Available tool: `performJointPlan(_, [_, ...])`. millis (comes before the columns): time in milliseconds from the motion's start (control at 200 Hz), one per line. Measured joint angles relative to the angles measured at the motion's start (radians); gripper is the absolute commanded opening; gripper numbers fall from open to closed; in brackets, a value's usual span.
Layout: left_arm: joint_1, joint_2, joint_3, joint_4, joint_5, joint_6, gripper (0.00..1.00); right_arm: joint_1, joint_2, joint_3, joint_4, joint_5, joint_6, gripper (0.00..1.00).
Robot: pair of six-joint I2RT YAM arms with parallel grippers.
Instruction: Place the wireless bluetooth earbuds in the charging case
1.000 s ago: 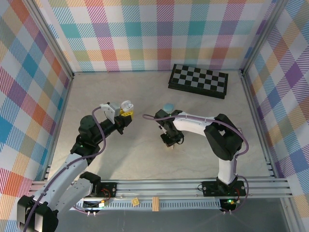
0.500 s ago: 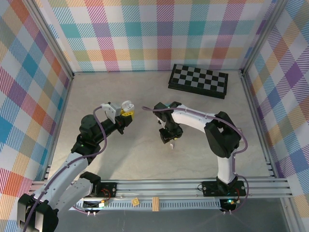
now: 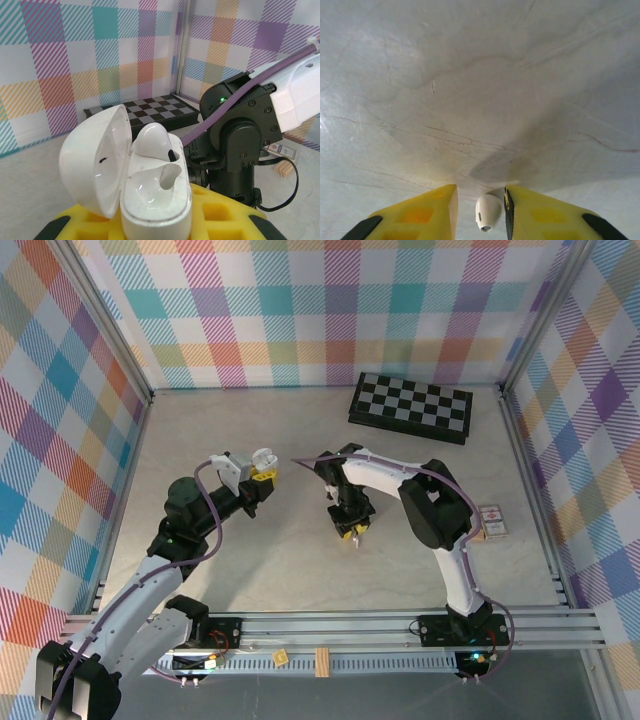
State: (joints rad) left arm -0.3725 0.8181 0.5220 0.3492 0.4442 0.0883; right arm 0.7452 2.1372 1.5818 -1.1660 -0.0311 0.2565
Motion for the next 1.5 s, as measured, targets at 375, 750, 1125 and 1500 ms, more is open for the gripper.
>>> performJointPlan(375, [0.0,0.018,0.0,0.0,0.0,0.006,0.12,0.0,0.0,0.0,-0.032,0.0,-0.002,0.3])
performJointPlan(750, [0.0,0.024,0.0,0.001,0.001,0.006,0.12,0.0,0.0,-0.019,-0.029,0.001,-0.002,0.24])
performJointPlan(1125, [0.0,0.027,0.0,0.001,0.001,0.006,0.12,0.0,-0.013,-0.043,-0.015,0.008,0.0,0.19])
performJointPlan(1500, [-0.025,0.091,0.005,0.046,0.002,0.005,0.12,0.0,-0.288,-0.212,0.169,0.169,0.037,0.2])
